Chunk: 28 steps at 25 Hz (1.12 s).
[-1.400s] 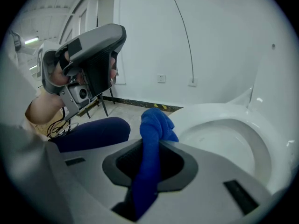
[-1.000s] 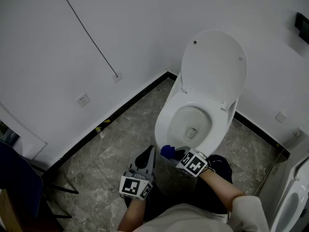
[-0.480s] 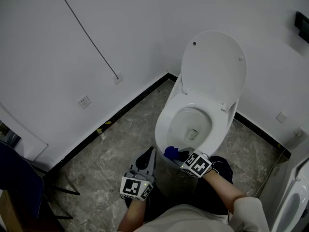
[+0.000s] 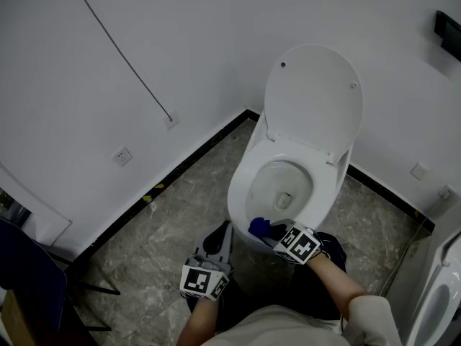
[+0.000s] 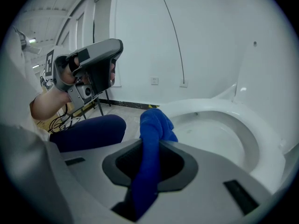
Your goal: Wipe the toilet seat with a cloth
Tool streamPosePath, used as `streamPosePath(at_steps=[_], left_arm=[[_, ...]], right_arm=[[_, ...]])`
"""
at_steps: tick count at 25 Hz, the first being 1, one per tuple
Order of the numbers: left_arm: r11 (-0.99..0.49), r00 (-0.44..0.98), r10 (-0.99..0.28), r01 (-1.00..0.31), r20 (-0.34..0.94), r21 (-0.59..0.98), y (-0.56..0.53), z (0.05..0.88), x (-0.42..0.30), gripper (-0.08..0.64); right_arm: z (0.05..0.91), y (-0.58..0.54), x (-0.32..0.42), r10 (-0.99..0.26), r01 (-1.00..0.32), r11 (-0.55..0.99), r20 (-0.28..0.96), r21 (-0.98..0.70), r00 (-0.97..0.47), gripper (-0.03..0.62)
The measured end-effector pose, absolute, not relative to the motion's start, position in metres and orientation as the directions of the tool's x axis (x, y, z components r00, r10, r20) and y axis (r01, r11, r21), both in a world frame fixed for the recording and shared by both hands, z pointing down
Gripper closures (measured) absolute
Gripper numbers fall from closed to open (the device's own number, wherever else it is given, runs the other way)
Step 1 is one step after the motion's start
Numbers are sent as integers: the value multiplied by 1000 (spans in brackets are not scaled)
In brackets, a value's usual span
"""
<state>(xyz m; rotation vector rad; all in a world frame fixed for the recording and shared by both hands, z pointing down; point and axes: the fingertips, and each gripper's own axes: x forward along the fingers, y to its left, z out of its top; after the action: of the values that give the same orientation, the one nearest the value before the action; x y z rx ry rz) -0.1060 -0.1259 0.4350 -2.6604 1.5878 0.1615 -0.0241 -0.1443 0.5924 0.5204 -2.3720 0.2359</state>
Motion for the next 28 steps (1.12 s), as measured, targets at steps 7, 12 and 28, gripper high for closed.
streamPosePath(at_steps=[7,12,28], left_arm=[[-471,465,-878,-882,-112,28,-126,436,-106,552],[-472,466,-878,-881,-109,28,-128,437,-103,552],[-497,493,-865,-867,-94,23,-132,439,-89,552]], right_arm=[[595,-152,-8,-320,-462,886,670,-38,-670,528],[594,-157,0,-335,-476,879,670,-30,-662,528],[596,-172,24,-352,-506,862,673,-39,-651,528]])
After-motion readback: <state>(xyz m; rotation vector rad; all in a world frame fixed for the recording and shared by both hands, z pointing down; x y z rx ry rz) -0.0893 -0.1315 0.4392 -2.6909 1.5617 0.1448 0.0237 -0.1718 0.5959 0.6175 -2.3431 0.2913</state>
